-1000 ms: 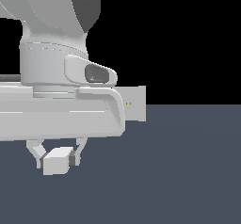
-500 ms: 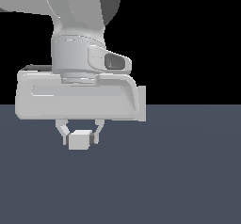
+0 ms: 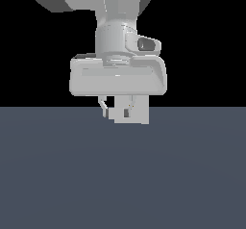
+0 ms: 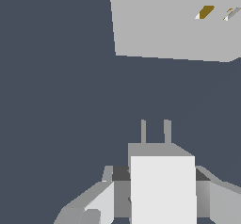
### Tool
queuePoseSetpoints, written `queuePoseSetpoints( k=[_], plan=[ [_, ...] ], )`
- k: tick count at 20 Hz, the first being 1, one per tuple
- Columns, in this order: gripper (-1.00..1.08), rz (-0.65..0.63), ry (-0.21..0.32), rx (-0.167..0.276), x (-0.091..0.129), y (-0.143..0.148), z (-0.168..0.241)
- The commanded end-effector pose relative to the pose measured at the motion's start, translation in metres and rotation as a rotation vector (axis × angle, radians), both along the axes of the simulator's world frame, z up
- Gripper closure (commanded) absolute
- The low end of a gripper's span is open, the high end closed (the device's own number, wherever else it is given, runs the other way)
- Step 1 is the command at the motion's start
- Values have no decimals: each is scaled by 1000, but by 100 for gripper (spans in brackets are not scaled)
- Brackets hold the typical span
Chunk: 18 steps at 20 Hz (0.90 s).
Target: Plug the charger into the wall socket.
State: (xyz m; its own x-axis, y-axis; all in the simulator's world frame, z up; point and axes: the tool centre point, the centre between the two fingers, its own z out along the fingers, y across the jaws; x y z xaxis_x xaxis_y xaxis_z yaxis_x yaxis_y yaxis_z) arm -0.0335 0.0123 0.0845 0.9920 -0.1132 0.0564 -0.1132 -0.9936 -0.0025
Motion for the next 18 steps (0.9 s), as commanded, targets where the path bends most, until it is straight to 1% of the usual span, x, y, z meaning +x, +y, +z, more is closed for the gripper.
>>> queuePoseSetpoints(
  k=[1, 6, 14, 18],
  plan=[
    [108, -31, 1, 0, 8, -11, 8],
    [108, -61, 1, -2, 15, -22, 15],
    [108, -64, 1, -2, 16, -23, 15],
    [108, -64, 1, -2, 22, -24, 15]
  ],
)
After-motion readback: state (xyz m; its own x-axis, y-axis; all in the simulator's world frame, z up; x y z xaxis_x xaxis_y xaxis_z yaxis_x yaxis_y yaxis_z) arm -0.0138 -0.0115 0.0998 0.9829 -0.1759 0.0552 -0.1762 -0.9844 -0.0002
